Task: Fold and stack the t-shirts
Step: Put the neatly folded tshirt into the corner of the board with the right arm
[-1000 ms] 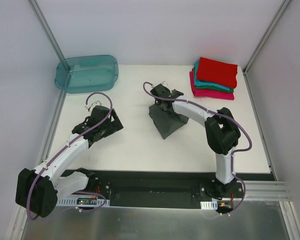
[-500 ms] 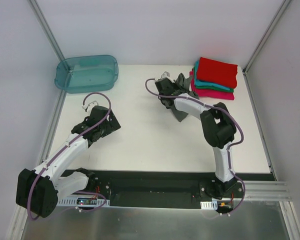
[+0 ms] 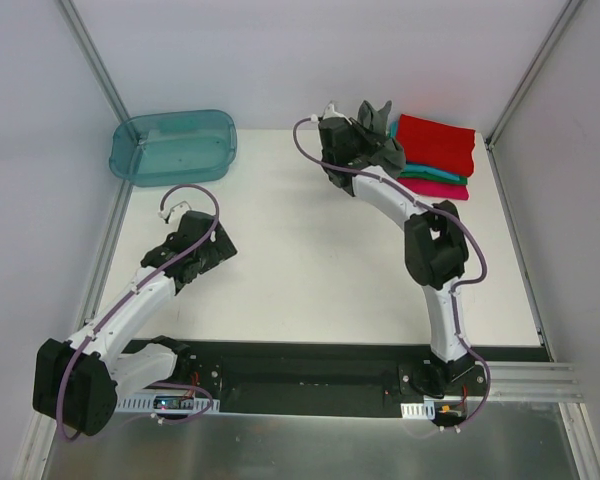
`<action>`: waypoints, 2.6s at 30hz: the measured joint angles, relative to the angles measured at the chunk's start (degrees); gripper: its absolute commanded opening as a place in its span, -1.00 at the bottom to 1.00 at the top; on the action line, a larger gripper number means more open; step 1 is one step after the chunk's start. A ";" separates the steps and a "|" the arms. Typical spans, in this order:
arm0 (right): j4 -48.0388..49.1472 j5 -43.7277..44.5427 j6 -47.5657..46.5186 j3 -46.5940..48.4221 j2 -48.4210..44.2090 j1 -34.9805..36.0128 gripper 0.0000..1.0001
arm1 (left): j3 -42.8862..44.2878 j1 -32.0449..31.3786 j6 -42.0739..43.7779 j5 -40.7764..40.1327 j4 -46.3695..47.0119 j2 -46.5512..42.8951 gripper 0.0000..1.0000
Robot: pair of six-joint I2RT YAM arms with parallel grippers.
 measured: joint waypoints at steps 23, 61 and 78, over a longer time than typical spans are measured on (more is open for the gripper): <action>3.23 8.79 -5.79 31.54 16.20 -5.68 -0.98 | -0.20 1.49 -0.07 -0.94 -1.31 -0.83 0.98; -19.67 -13.94 45.44 35.54 22.56 -22.01 -0.98 | 1.70 1.51 0.00 1.25 -1.31 10.86 0.98; -27.98 -15.37 52.78 35.34 20.22 -25.03 -0.98 | 3.37 1.51 0.02 2.80 -1.31 14.45 0.98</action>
